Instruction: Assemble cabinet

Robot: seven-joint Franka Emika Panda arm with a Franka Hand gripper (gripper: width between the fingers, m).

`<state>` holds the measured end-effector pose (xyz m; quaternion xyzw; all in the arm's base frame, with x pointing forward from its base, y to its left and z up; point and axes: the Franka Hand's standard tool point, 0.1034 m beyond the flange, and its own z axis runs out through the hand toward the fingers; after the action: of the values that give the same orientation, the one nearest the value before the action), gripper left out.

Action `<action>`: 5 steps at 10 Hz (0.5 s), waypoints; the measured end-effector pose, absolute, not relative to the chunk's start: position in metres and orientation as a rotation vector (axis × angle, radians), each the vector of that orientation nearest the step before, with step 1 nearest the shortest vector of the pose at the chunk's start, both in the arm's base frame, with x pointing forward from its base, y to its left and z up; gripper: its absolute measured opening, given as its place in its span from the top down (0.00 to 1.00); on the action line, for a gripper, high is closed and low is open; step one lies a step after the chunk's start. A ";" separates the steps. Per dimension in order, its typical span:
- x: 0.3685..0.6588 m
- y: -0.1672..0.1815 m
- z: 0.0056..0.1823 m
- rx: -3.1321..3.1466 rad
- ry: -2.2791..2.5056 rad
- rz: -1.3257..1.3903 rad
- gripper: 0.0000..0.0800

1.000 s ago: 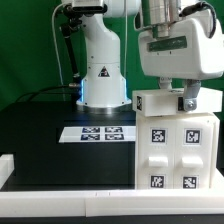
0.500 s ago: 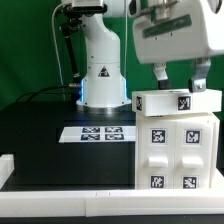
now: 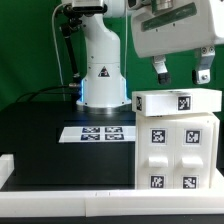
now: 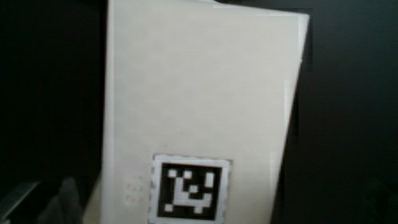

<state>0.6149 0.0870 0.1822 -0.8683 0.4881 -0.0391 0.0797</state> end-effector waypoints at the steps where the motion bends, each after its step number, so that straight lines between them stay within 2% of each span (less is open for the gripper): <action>1: 0.617 0.089 0.185 -2.711 1.255 -0.146 0.00; 5: 0.617 0.091 0.185 -2.929 0.676 -0.193 0.00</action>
Offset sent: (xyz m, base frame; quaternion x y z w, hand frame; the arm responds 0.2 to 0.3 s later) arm 0.0020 0.0128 0.0016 0.0070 -0.0052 -0.2770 0.9608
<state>0.6173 0.0915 0.1854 -0.9703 0.2240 -0.0638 0.0649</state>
